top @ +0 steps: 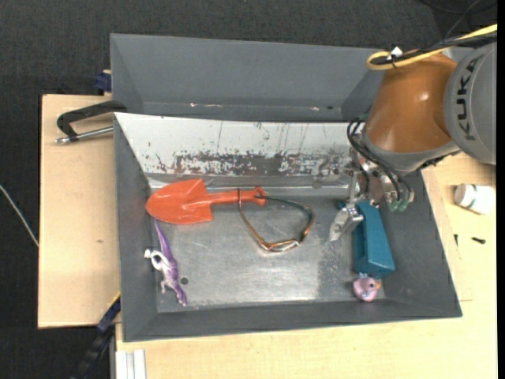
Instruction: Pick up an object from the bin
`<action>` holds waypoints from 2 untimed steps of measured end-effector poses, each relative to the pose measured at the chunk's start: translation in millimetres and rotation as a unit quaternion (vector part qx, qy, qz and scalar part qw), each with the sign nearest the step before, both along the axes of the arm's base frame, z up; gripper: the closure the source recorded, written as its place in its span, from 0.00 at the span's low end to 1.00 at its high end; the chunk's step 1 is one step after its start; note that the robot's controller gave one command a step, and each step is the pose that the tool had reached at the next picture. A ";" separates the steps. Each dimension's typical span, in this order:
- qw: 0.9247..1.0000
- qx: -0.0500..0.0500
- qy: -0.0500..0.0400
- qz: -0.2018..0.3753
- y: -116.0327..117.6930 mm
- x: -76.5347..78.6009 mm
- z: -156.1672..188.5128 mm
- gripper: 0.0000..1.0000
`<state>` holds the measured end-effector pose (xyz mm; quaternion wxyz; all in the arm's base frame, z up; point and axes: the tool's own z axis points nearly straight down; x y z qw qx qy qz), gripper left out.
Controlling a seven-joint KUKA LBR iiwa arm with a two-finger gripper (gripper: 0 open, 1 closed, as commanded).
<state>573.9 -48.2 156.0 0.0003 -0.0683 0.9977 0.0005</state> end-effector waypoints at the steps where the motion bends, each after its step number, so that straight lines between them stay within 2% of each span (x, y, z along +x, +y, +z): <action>1: 1.000 0.000 -0.002 -0.027 29.7 14.2 -18.0 0.00; 2: 1.000 0.000 -0.004 0.004 50.2 3.0 -82.6 0.00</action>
Offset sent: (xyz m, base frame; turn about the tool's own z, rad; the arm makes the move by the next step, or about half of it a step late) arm -0.0008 0.0509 -0.0860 -0.0099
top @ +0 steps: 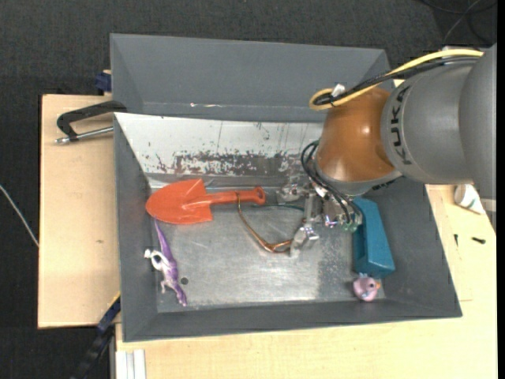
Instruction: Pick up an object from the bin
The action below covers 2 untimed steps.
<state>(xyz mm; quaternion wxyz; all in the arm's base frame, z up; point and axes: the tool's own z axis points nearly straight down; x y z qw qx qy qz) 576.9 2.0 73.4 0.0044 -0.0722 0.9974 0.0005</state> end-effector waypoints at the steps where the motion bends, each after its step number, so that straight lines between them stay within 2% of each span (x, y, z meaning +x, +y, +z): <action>1: 1.000 -0.001 0.002 0.002 -2.0 0.8 7.1 1.00; 2: 1.000 -0.001 0.002 0.002 -2.0 0.8 7.1 1.00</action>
Offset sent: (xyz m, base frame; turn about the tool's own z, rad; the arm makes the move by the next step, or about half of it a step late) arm 0.0000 0.0000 0.0000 0.0000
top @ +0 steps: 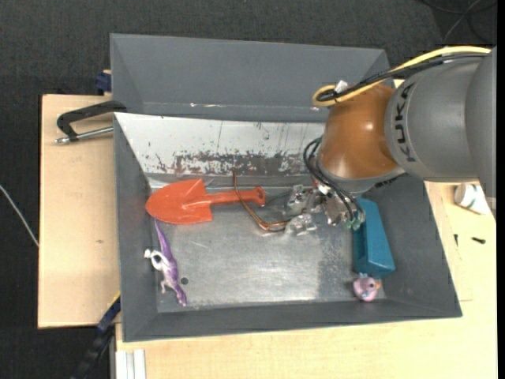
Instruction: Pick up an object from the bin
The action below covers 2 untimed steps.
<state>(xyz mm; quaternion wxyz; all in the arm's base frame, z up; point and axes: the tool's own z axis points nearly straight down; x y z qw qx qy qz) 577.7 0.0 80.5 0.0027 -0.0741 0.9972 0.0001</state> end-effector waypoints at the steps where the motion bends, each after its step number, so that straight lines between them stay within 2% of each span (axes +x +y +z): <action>1: 1.000 0.000 0.000 0.000 0.0 0.0 0.0 1.00; 2: 1.000 0.000 0.002 0.000 0.2 -1.0 2.7 1.00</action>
Offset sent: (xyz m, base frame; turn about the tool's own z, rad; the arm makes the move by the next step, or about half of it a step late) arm 0.0001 0.0001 0.0637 0.0000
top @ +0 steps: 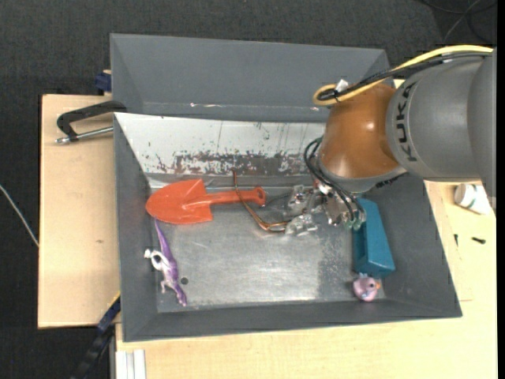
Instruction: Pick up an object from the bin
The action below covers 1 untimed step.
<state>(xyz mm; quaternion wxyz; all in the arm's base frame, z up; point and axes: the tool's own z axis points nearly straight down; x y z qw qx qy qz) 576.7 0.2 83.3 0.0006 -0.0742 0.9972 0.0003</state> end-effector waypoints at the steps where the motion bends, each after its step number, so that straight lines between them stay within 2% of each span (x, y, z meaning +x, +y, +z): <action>1: 1.000 0.000 0.003 0.000 0.4 -1.5 14.7 1.00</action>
Offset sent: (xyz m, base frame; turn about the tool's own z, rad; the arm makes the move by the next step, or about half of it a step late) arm 0.0001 0.0000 0.0251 0.0000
